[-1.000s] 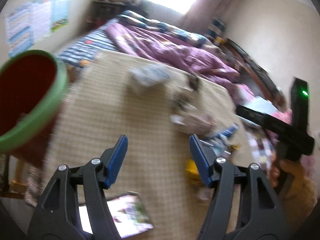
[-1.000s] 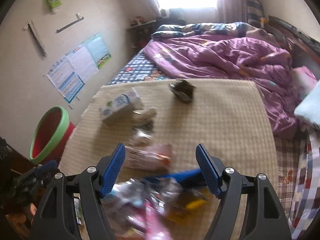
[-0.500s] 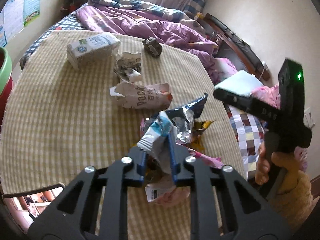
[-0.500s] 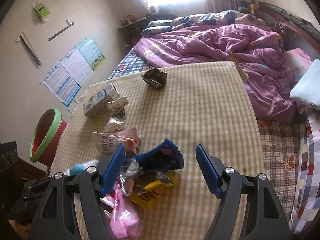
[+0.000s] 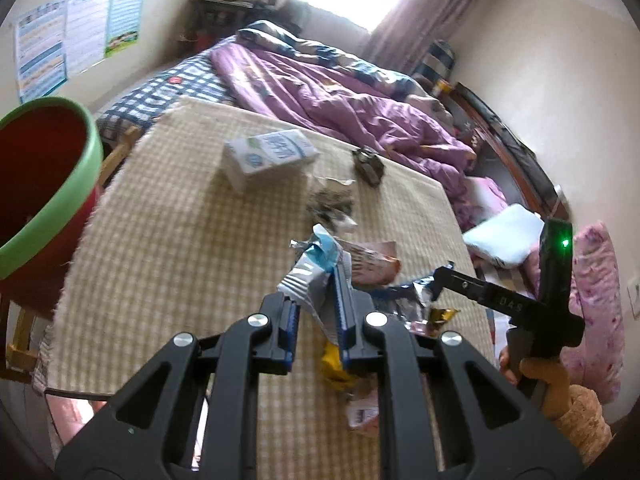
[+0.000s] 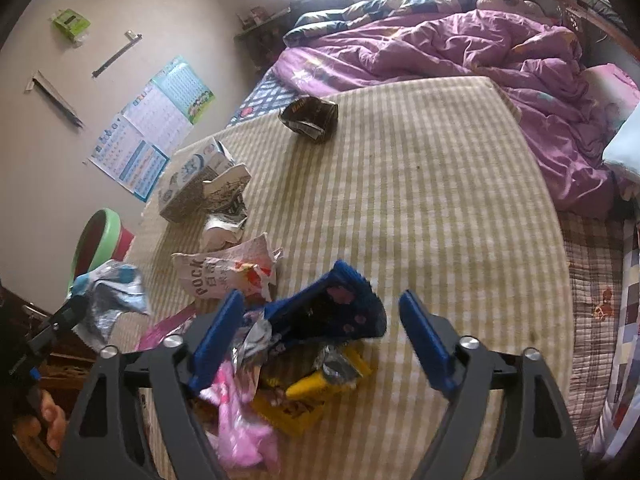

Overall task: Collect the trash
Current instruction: 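Grasp the silver-blue wrapper with the left gripper while the right gripper grasps the blue wrapper, then carry the silver-blue wrapper toward the bin with the left gripper while the right holds the blue wrapper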

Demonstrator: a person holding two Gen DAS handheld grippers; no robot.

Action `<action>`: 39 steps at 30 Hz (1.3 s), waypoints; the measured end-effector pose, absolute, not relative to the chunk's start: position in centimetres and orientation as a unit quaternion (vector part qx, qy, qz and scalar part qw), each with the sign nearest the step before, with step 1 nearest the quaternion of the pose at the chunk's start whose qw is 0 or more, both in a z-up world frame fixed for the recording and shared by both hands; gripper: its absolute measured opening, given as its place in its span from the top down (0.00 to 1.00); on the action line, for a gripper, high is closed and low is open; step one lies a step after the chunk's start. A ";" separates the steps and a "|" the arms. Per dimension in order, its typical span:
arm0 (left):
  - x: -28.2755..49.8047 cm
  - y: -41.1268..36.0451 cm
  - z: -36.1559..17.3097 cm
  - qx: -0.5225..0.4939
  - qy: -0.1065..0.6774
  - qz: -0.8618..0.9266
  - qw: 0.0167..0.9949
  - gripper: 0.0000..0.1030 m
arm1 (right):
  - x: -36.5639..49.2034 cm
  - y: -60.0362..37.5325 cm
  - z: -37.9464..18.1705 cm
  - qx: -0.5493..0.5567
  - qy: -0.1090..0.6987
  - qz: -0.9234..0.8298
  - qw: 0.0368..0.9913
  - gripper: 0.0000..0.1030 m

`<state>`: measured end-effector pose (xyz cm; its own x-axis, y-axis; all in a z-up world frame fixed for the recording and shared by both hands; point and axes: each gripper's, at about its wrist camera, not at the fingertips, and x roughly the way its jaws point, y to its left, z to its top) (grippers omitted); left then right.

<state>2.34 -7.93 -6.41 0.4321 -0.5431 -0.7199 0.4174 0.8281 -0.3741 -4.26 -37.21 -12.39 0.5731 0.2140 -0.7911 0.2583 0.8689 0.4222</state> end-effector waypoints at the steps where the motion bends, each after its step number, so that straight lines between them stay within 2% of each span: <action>1: 2.4 -7.7 -6.5 -0.072 0.452 -0.280 0.844 0.86 | -3.9 -37.1 -12.7 0.254 0.467 -0.013 0.847 0.24; 6: 2.5 -7.1 -6.7 -0.075 0.456 -0.270 0.845 0.86 | -3.0 -36.8 -13.8 0.257 0.485 -0.008 0.836 0.25; 7: 2.5 -7.0 -6.8 -0.075 0.456 -0.269 0.845 0.86 | -3.0 -36.8 -14.0 0.257 0.487 -0.007 0.835 0.29; 8: 2.6 -6.9 -6.8 -0.074 0.457 -0.268 0.845 0.86 | -2.9 -36.7 -14.1 0.257 0.488 -0.005 0.834 0.38; 10: 2.7 -6.9 -7.0 -0.074 0.458 -0.267 0.845 0.86 | -2.9 -36.6 -14.0 0.258 0.488 -0.002 0.834 0.44; 11: 2.7 -6.9 -7.1 -0.074 0.459 -0.266 0.844 0.86 | -3.0 -36.7 -13.9 0.258 0.485 0.001 0.836 0.50; 15: 2.7 -7.2 -7.1 -0.072 0.459 -0.269 0.843 0.86 | -3.2 -36.7 -12.7 0.259 0.467 0.002 0.845 0.56; 28: 3.0 -7.0 -6.6 -0.064 0.447 -0.267 0.851 0.86 | -3.3 -35.5 -5.7 0.232 0.386 0.004 0.893 0.57; 39: 3.0 -6.4 -6.2 -0.053 0.438 -0.256 0.860 0.86 | -1.6 -32.3 -5.4 0.221 0.390 0.033 0.893 0.57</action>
